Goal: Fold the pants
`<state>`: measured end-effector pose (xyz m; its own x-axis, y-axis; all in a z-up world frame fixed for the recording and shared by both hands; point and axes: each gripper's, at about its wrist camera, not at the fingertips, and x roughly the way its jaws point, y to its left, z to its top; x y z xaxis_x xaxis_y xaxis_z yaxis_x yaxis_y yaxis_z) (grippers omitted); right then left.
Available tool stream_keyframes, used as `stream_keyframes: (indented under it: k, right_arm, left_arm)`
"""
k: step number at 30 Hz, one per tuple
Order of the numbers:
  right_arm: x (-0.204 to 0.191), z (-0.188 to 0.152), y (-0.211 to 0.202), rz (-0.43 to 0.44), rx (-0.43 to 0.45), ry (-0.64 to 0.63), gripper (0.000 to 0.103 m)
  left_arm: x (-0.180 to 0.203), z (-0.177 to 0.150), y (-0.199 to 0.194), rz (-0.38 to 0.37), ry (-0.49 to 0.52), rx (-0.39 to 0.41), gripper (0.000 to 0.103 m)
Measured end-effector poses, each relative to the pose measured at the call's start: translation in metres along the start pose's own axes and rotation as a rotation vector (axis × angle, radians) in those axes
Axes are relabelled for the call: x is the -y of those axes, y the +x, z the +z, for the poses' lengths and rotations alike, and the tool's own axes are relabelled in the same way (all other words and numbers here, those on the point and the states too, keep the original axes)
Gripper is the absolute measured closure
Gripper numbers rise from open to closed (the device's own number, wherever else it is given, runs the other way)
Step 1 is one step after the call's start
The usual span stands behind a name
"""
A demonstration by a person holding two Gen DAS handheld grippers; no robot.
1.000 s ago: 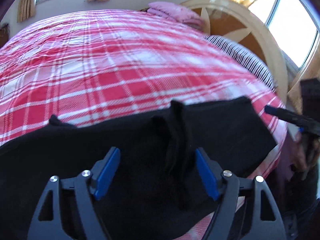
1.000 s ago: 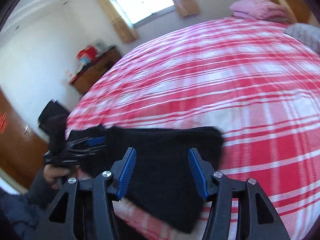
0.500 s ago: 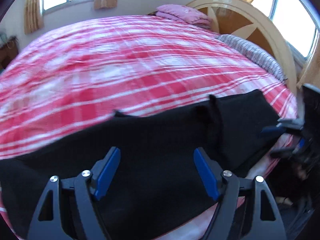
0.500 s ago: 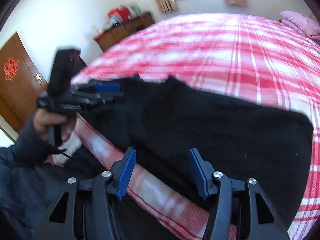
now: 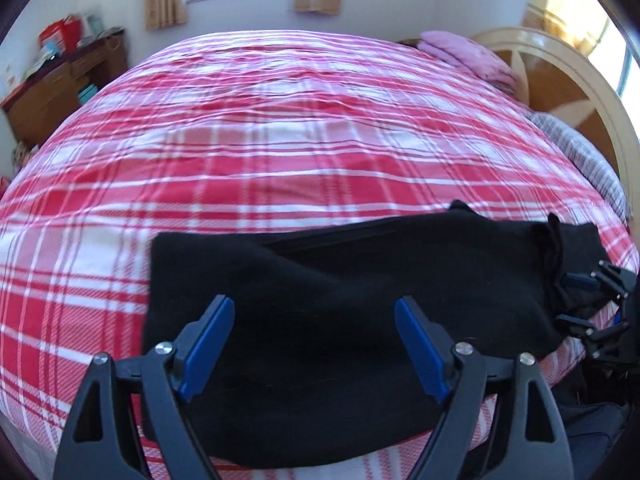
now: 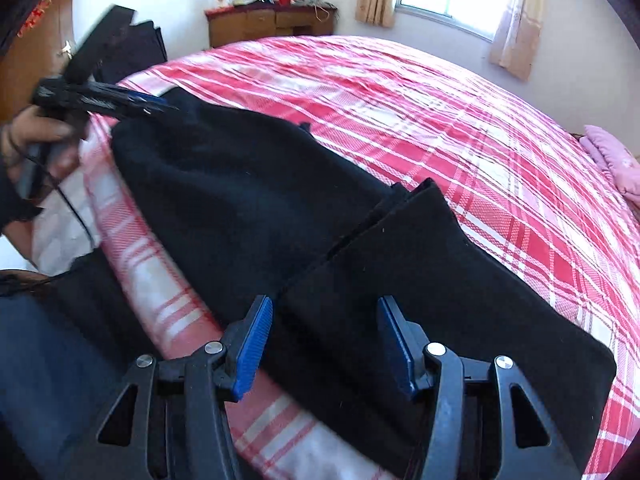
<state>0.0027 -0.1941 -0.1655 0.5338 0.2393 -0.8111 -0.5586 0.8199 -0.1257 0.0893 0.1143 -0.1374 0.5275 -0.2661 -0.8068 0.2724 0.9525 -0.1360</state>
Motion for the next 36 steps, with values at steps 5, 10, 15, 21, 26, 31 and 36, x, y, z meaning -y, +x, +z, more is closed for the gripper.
stream_keyframes:
  k: [5, 10, 15, 21, 26, 31, 36]
  right_arm:
    - [-0.002, 0.002, -0.006, 0.003, 0.022, 0.000, 0.081]
    - [0.000, 0.003, -0.028, 0.039, 0.044, 0.015, 0.091]
    - [-0.007, -0.003, -0.033, 0.072, 0.032, -0.010, 0.091]
    - [-0.013, -0.010, -0.009, 0.045, 0.006, -0.069, 0.066]
    - [0.007, -0.009, -0.027, 0.114, 0.017, 0.026, 0.050]
    - [0.026, -0.019, -0.006, 0.121, -0.037, 0.121, 0.042]
    - [0.019, -0.013, -0.029, 0.125, 0.022, 0.075, 0.042]
  left_arm:
    - [0.001, 0.000, -0.002, -0.005, 0.010, 0.010, 0.018]
    - [0.000, 0.002, -0.005, -0.002, 0.033, 0.014, 0.018]
    - [-0.008, 0.007, -0.011, 0.062, 0.048, 0.044, 0.013]
    - [-0.029, 0.004, -0.005, 0.167, 0.043, 0.041, 0.009]
    - [-0.053, -0.001, -0.002, 0.197, 0.000, 0.039, 0.009]
    - [-0.077, -0.010, 0.011, 0.059, -0.122, 0.035, 0.009]
    - [-0.073, -0.012, 0.011, 0.044, -0.098, 0.050, 0.010]
